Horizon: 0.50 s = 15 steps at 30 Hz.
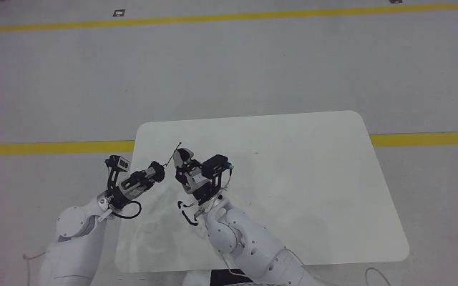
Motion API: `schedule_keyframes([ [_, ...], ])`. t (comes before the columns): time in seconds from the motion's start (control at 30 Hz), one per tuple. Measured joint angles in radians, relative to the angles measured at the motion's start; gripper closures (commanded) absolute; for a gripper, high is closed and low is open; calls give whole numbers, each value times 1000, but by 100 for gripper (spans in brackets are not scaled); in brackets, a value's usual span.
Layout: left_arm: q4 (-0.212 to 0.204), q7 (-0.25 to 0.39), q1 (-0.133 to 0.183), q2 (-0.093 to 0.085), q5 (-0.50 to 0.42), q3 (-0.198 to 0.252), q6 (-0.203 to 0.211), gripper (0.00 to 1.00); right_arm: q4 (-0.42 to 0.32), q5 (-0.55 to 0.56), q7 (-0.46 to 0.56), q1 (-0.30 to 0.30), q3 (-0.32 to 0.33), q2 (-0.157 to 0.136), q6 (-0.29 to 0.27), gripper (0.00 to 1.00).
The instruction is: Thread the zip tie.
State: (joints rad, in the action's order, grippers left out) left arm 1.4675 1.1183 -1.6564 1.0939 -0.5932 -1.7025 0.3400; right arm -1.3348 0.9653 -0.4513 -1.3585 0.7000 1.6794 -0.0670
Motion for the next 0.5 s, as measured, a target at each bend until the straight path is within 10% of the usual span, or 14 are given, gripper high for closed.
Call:
schedule_keyframes([
  [0.5,0,0,0,0,0,0,0,100,-2,35,-8,1,-3,4,33,100],
])
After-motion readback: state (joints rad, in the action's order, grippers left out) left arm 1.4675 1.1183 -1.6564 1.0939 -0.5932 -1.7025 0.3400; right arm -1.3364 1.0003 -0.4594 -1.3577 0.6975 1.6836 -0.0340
